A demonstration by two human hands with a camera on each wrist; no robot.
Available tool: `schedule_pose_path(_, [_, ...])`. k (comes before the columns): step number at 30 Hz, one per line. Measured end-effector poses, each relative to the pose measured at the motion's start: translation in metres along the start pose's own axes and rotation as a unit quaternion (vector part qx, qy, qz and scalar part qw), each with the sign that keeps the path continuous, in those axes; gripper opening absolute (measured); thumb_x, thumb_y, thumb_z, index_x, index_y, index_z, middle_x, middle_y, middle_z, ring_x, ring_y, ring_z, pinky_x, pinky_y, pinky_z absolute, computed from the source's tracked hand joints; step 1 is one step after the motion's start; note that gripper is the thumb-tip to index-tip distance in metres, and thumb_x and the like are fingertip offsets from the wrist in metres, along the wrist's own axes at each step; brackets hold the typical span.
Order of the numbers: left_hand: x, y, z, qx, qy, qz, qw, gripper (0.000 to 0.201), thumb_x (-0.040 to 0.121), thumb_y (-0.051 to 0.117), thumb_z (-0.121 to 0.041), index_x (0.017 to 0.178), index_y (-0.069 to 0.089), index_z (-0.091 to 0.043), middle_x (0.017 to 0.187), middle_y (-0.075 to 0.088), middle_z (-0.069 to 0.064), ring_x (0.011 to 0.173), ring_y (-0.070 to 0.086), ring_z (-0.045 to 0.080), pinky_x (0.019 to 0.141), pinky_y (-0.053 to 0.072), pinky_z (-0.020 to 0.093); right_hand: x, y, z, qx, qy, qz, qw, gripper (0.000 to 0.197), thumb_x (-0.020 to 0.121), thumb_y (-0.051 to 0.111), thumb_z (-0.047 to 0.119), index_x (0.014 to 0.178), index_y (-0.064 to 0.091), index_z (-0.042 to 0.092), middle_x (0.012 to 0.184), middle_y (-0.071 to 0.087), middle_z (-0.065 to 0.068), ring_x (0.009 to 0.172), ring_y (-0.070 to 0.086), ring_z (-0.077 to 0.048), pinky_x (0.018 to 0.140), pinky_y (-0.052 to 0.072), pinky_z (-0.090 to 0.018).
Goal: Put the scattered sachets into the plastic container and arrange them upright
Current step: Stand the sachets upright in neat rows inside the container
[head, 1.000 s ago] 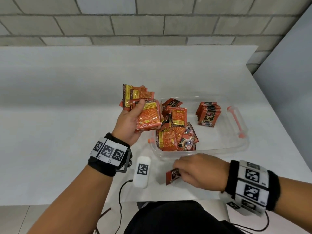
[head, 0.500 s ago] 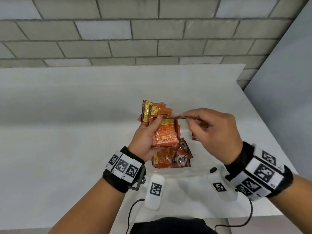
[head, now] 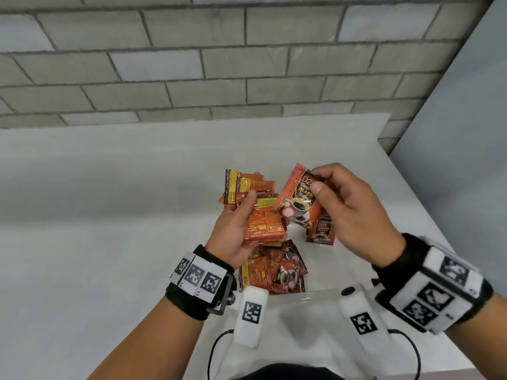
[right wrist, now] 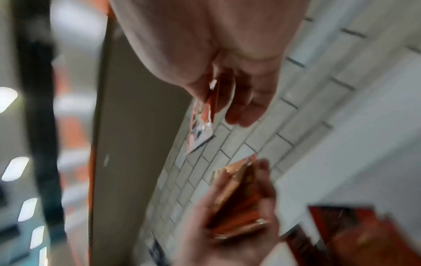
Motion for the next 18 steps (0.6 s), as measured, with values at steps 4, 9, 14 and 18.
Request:
schedule_pose_path(4, [0.003, 0.015, 0.002, 0.014, 0.012, 0.032, 0.999, 0.056, 0.089, 0.05, -0.033, 0.136, 0.046, -0.002, 0.115, 0.065, 0.024, 0.091, 0.07, 0.033, 0.066, 0.059, 0.042, 0.005, 0.019, -0.038, -0.039, 0.107, 0.049, 0.992, 0.013, 0.096, 0.052, 0.016, 0.091, 0.058, 0.027, 0.076, 0.062, 0.006, 0.051, 0.057, -0.005, 0.045, 0.047, -0.023])
schedule_pose_path(9, [0.003, 0.023, 0.013, -0.001, 0.003, 0.08, 0.997, 0.037, 0.083, 0.062, -0.013, 0.119, 0.058, -0.007, 0.105, 0.068, 0.019, 0.089, 0.068, 0.033, 0.066, 0.059, 0.045, 0.008, 0.02, -0.048, -0.146, 0.052, -0.003, 0.988, 0.01, 0.091, 0.06, 0.017, 0.098, 0.067, 0.019, 0.09, 0.068, 0.002, 0.07, 0.06, -0.006, 0.064, 0.045, -0.016])
schedule_pose_path(14, [0.003, 0.018, 0.012, 0.021, 0.018, 0.077, 0.997, 0.049, 0.069, 0.057, 0.007, 0.117, 0.055, 0.003, 0.094, 0.07, 0.018, 0.081, 0.07, 0.031, 0.064, 0.058, 0.041, 0.002, 0.017, -0.068, 0.001, 0.135, -0.011, 0.991, 0.03, 0.085, 0.069, 0.027, 0.112, 0.058, 0.032, 0.1, 0.059, 0.003, 0.082, 0.064, -0.026, 0.076, 0.055, -0.035])
schedule_pose_path(18, [0.002, 0.019, 0.005, 0.053, 0.053, 0.071, 0.995, 0.034, 0.077, 0.06, 0.013, 0.111, 0.059, 0.007, 0.093, 0.073, 0.015, 0.086, 0.071, 0.028, 0.071, 0.057, 0.036, -0.012, 0.033, -0.094, 0.148, 0.243, 0.012, 0.959, 0.075, 0.053, 0.084, 0.05, 0.119, 0.056, 0.03, 0.119, 0.063, 0.001, 0.111, 0.061, -0.021, 0.097, 0.048, -0.039])
Point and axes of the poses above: each hand's wrist, its own x-axis towards the middle knuckle, its own y-axis out of the palm, z = x × y, the point moved 10 cm from there along x, towards the middle knuckle
